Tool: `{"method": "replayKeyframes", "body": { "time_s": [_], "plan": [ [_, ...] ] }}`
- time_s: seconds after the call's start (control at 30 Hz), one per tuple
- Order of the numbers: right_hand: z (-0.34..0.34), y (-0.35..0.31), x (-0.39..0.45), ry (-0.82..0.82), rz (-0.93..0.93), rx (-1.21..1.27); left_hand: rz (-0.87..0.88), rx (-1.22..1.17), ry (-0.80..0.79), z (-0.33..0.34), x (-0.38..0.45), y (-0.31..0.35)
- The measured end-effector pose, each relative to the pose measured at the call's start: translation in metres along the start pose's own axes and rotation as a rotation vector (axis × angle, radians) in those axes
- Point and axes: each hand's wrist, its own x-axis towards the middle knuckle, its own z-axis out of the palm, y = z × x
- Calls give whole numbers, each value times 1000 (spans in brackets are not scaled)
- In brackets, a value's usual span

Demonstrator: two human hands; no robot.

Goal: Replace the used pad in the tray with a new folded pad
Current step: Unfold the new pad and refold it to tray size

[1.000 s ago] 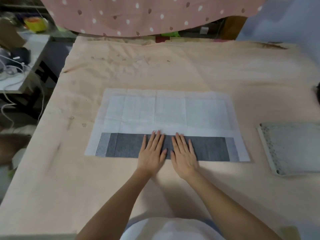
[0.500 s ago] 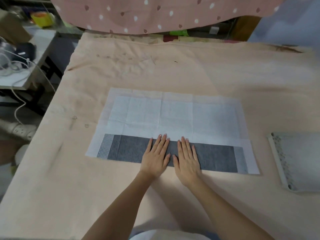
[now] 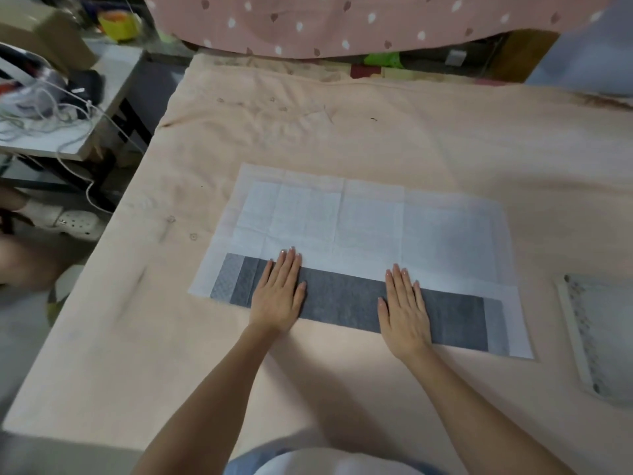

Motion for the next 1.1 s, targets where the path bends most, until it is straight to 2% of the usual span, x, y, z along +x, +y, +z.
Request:
{"method": "replayKeyframes", "body": {
  "time_s": [0.17,0.4,0.5,0.6,0.7,0.77,0.87,0.9,0.97,1.1],
  "plan": [
    [1,2,-1,-16,-3,-7,-57,-34,15,-5,-2,-8],
    [2,2,-2,-18,-4,-12,-177,-37,57,-19,-5,-67],
    [1,0,-2,-21,15,-13,-197,-53,63,-21,-5,-72],
    [-2,-19,1,10,63,40,-206,-47,37,-21,-4,-69],
    [-7,-51,6,66,1,100,-286,-48,10,-25,-3,-64],
    [-9,-74,14,54,-44,110,-241,-28,39,-30,-3,-44],
    [-2,-98,25,0,-81,38,-28,-14,30,-23,-7,10],
    [2,-101,28,-16,-78,5,-7,-3,9,-17,-8,24],
    [6,-98,27,-42,-76,-42,-55,24,-50,-7,-10,36],
    [6,-73,19,-38,-133,-30,-85,65,-46,4,-12,32]
  ]
}}
